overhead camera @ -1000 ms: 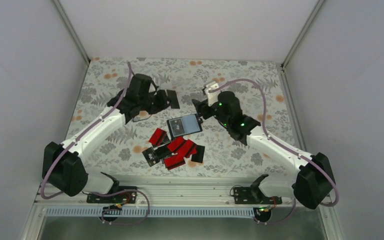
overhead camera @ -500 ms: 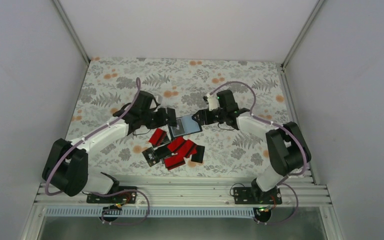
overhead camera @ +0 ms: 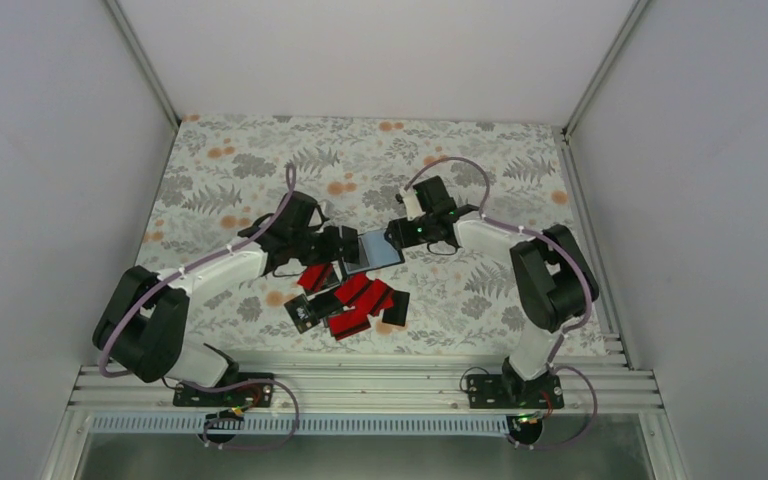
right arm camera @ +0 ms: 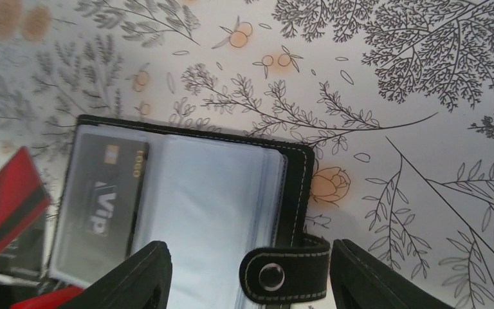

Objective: Put the credit cards into the card holder

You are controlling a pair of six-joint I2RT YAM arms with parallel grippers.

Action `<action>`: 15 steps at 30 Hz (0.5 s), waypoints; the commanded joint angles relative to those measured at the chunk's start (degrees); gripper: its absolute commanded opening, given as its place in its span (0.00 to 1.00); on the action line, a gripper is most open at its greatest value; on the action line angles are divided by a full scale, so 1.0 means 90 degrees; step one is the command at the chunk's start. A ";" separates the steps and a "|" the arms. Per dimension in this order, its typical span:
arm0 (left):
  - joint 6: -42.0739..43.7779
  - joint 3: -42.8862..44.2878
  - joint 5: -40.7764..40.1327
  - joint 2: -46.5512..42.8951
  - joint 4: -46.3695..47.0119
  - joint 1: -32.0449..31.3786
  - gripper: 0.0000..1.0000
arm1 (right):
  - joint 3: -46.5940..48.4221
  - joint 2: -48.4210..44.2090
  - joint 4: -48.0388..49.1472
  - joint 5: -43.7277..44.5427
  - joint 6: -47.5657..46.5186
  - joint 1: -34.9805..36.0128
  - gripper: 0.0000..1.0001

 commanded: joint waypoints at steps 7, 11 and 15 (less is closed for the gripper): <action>0.0057 -0.0099 -0.0182 -0.0062 0.0096 -0.0151 0.02 | 0.0908 0.0785 -0.0906 0.1562 -0.0343 0.0602 0.63; 0.0040 -0.0147 -0.0209 -0.0076 0.0101 -0.0177 0.02 | 0.0988 0.0872 -0.1085 0.1942 -0.0351 0.0624 0.58; 0.0049 -0.0152 -0.0270 -0.0078 0.0073 -0.0203 0.02 | 0.1011 0.0793 -0.1180 0.2069 -0.0377 0.0623 0.46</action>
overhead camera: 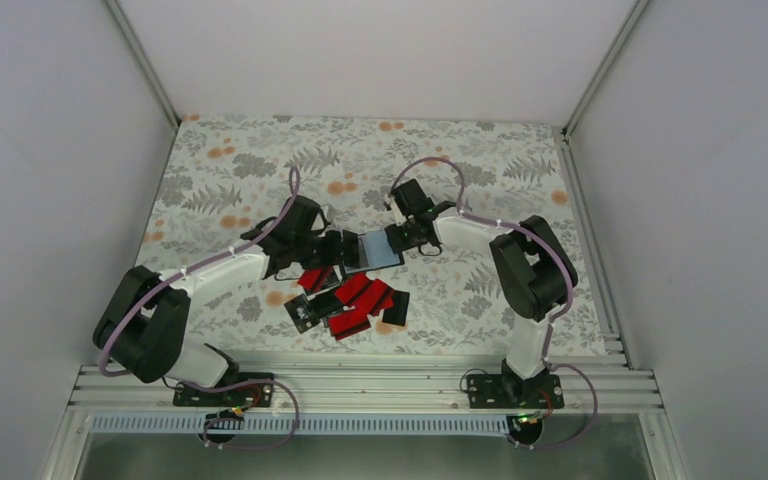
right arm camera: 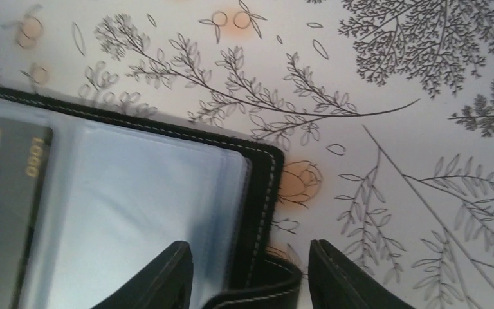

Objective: Put the credit cards into the card holder

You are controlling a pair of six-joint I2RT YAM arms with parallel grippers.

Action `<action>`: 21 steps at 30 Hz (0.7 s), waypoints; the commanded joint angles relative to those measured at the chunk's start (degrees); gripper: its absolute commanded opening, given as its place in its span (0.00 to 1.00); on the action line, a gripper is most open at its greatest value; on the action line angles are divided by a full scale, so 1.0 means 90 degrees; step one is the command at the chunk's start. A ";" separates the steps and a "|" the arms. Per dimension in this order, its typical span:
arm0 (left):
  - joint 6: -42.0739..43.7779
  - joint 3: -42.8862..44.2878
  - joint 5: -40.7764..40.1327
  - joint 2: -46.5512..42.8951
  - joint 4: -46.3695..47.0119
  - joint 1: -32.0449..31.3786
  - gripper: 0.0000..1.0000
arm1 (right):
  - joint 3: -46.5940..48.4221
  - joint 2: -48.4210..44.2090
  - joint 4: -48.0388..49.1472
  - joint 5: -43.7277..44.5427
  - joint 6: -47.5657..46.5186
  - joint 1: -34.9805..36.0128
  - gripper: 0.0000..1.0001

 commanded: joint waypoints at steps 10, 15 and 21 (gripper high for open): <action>0.0020 -0.0043 -0.0177 -0.0008 0.0109 -0.0100 0.02 | 0.0206 -0.0169 -0.0376 0.0447 -0.0017 0.0031 0.20; 0.0006 -0.0033 -0.0216 -0.0012 0.0094 -0.0150 0.02 | 0.0219 -0.0223 -0.0466 0.0495 0.0005 0.0037 0.12; 0.0020 -0.0041 -0.0232 0.0080 0.0248 -0.0181 0.02 | -0.0044 -0.0433 -0.0474 0.0350 0.0230 0.0035 0.07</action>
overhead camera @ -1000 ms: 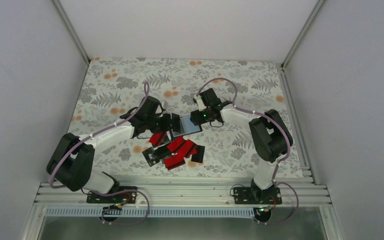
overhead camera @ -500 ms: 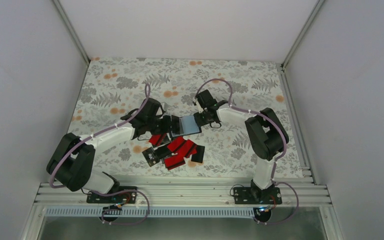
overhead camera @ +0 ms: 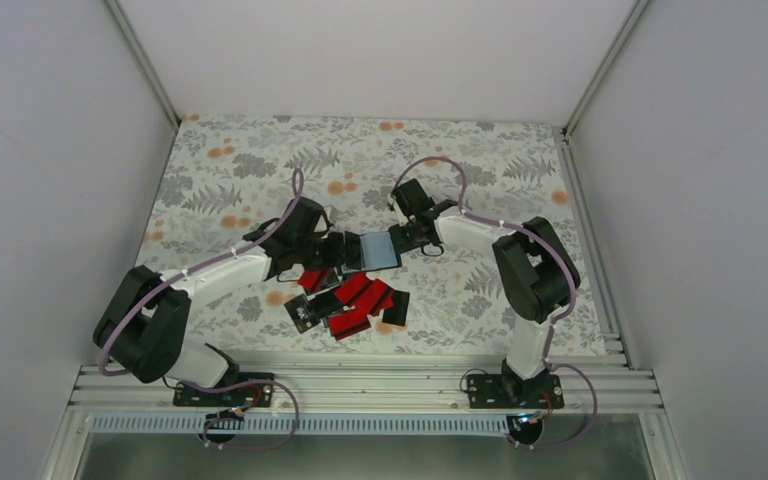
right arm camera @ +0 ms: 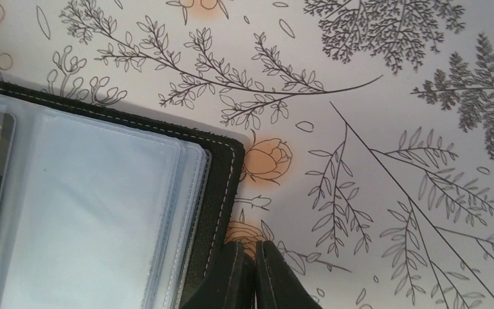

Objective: Put the credit cards into the card holder

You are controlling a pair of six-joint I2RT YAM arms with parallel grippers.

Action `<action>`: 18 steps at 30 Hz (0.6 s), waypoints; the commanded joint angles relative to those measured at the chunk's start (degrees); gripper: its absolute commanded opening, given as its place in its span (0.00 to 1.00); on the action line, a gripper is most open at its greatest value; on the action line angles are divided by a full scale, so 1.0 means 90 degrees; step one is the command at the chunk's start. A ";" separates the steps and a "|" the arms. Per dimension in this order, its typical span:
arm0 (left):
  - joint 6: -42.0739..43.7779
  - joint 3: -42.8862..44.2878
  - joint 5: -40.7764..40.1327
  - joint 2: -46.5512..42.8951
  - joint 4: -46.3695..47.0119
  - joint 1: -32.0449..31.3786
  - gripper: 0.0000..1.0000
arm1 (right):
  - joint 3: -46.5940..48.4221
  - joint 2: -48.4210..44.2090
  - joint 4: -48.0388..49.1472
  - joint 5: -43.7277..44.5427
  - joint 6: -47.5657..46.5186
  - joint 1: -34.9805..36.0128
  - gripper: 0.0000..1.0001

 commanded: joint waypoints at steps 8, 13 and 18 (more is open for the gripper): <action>0.0184 0.0099 0.0112 0.0717 0.0752 0.0014 0.02 | -0.0440 -0.0331 0.0090 -0.0054 0.0516 0.0034 0.04; 0.0147 0.0122 0.0344 0.1028 0.1030 0.0115 0.02 | -0.0545 -0.0359 0.0115 -0.0066 0.0593 0.0034 0.04; 0.0381 0.0226 0.0685 0.1307 0.0983 0.0303 0.02 | -0.0579 -0.0297 0.0122 -0.0016 0.0563 0.0031 0.04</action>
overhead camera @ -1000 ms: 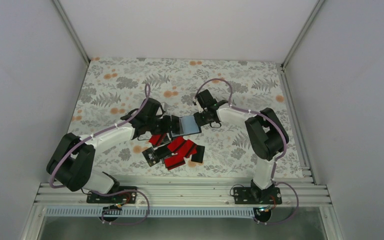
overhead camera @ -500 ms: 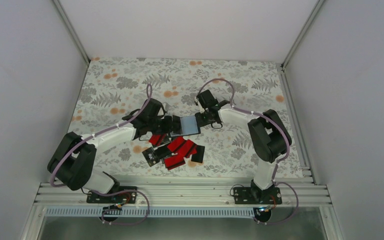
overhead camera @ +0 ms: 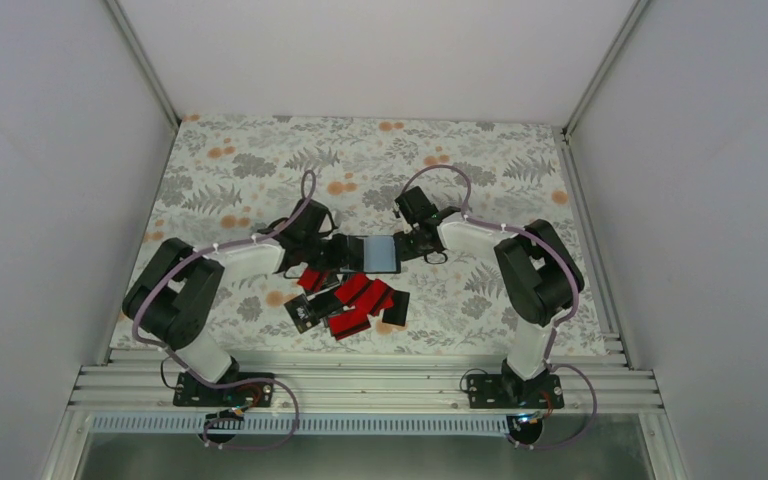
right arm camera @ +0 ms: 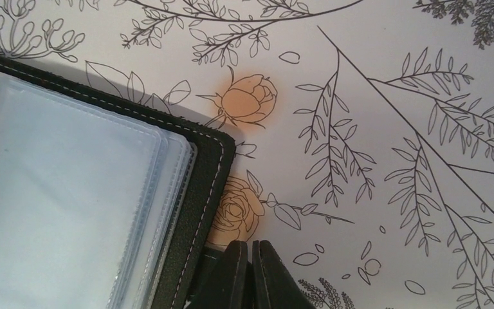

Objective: Put the credit cards into the card holder

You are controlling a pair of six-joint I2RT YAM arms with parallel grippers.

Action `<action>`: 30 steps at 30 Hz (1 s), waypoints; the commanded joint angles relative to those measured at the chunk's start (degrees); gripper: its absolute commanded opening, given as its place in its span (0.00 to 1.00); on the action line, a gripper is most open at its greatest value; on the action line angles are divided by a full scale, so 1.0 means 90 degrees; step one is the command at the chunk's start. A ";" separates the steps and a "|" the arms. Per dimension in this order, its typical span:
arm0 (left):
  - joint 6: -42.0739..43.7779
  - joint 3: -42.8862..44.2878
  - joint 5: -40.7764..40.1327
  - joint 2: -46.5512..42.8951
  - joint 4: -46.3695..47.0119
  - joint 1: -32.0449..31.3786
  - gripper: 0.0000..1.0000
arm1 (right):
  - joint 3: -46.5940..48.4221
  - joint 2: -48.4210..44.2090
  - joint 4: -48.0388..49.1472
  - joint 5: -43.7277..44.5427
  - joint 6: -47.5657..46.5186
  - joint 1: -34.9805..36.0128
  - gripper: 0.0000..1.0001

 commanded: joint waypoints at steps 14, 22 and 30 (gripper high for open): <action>0.0505 0.0396 0.0955 0.0670 0.0327 0.0294 0.02 | -0.0127 -0.0038 0.0150 0.0052 -0.0026 0.0029 0.04; 0.0489 0.0454 0.1124 0.0846 0.0384 0.0305 0.02 | -0.0147 -0.0047 0.0168 0.0068 -0.0046 0.0031 0.04; 0.0458 0.0641 0.1413 0.1058 0.0232 0.0371 0.02 | -0.0228 -0.0078 0.0228 -0.0020 -0.0115 0.0036 0.04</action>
